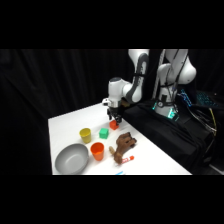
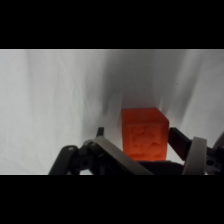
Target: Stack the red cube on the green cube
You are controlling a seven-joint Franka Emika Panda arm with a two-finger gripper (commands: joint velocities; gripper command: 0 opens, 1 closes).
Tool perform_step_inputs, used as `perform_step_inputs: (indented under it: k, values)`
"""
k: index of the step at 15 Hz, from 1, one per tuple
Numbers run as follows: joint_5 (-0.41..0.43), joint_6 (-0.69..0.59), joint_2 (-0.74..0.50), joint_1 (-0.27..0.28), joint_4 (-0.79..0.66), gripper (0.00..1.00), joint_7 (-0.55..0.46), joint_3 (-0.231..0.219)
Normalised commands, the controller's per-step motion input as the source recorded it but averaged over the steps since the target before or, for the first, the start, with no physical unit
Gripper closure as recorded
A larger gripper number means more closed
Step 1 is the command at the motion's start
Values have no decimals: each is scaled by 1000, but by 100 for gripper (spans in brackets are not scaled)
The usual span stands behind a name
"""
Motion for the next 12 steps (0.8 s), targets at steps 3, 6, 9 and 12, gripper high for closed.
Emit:
perform_step_inputs:
  k: [3,6,9,12]
  values:
    - [-153,213,91,-50,2,0,86,22]
    - [-101,236,79,-124,8,0,42,110]
    - [-106,219,77,-128,25,0,53,105]
    - [-121,179,72,-112,45,25,77,68]
